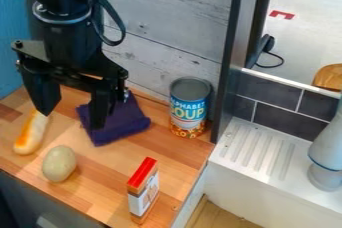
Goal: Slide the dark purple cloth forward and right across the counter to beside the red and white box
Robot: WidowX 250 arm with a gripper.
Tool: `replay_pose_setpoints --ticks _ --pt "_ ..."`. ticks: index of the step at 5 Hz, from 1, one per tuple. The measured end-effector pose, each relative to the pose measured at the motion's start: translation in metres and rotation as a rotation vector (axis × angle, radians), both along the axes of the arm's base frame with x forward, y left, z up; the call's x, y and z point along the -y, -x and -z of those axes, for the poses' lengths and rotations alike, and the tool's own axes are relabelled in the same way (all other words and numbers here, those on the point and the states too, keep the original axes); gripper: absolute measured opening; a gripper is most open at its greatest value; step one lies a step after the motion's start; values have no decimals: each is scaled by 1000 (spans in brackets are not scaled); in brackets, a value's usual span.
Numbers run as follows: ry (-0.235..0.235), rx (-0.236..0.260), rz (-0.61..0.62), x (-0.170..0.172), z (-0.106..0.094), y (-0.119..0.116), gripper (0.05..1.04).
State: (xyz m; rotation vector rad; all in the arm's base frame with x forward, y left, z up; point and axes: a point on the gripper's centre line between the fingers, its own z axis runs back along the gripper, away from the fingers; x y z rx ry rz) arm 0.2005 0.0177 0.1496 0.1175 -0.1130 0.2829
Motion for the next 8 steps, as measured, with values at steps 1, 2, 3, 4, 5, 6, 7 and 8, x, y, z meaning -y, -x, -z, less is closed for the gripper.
replay_pose_setpoints --ticks 1,2,3,4,5,6,7,8 --pt "-1 -22 5 0 5 0 1001" --pt "0 -82 -26 -20 22 -15 1001" --pt "31 -60 -67 -27 27 -24 1001" --pt "33 23 -118 -39 26 -34 1001" --pt "16 102 -104 -59 35 -51 1001" --pt "-14 127 -83 -79 47 -72 1001" --pt "8 126 -127 -110 63 -89 1001" --pt "34 132 -171 -128 87 -101 1001"
